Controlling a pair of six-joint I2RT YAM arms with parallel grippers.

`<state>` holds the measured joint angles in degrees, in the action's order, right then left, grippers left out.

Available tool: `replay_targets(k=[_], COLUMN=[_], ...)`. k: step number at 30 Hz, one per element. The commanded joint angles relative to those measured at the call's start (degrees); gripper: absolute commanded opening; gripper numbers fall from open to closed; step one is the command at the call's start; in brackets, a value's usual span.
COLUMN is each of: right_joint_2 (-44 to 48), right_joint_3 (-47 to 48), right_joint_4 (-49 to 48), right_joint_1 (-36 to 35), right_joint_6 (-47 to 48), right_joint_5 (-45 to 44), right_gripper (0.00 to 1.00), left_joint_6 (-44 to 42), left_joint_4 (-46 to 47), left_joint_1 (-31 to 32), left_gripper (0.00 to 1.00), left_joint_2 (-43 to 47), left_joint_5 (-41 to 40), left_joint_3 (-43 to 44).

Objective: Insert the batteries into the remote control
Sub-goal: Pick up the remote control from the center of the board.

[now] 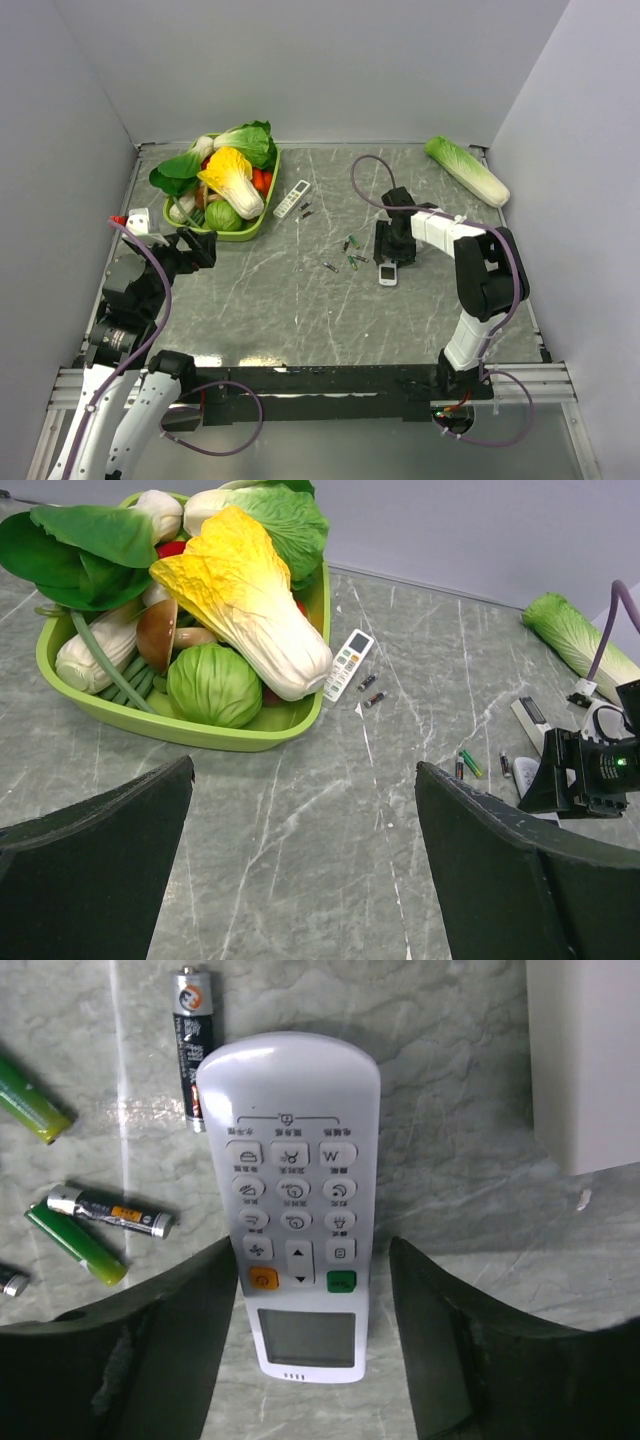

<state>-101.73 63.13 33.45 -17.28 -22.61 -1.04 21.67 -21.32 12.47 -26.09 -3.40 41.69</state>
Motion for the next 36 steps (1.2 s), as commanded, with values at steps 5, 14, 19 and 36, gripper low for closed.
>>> replay_targets(k=[5, 14, 19, 36], right_joint_2=[2.8, 24.1, 37.1, 57.8], right_joint_3=[-1.2, -11.7, -17.4, -30.9], right_joint_4=[-1.8, -10.3, -19.3, -56.3], right_joint_1=[-0.4, -2.1, -5.7, -13.3], right_joint_6=[0.1, 2.3, 2.5, -7.4], right_joint_5=[-2.9, 0.9, 7.4, 30.1], right_gripper=[0.47, 0.26, 0.18, 0.2], left_joint_6=[-1.8, -3.0, -1.6, 19.0], left_joint_4=[1.7, 5.8, 8.9, 35.3], left_joint_1=[0.2, 0.2, 0.2, 2.1], left_gripper=[0.97, 0.97, 0.97, 0.97], left_joint_2=[-0.1, -0.5, -0.8, -5.8], left_joint_5=[2.7, 16.3, 20.9, 40.6], left_joint_3=[0.0, -1.0, -0.9, -6.5])
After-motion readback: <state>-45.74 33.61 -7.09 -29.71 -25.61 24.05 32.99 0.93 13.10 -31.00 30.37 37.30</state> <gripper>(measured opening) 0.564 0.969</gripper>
